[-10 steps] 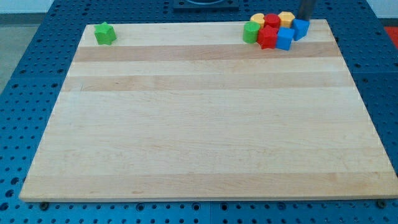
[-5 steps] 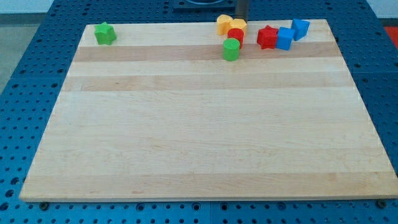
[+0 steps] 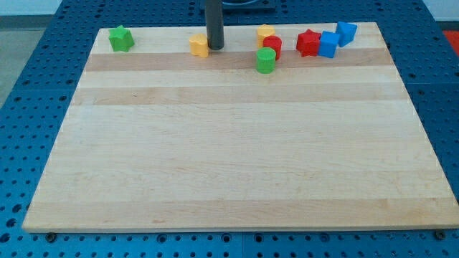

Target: Push yellow heart into green star

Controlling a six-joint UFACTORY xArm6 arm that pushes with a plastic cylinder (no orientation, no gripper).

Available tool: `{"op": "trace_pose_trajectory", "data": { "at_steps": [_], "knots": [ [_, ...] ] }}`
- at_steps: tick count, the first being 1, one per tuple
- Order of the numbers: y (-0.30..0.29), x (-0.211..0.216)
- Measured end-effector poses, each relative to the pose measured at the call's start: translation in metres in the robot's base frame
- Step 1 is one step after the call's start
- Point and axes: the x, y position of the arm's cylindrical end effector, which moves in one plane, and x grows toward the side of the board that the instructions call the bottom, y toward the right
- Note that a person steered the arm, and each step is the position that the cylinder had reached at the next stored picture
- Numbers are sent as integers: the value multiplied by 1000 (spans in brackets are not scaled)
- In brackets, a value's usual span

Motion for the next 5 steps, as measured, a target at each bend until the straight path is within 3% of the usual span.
{"op": "trace_pose_trajectory", "data": {
  "at_steps": [2, 5],
  "knots": [
    [-24, 21],
    [-108, 11]
  ]
}}
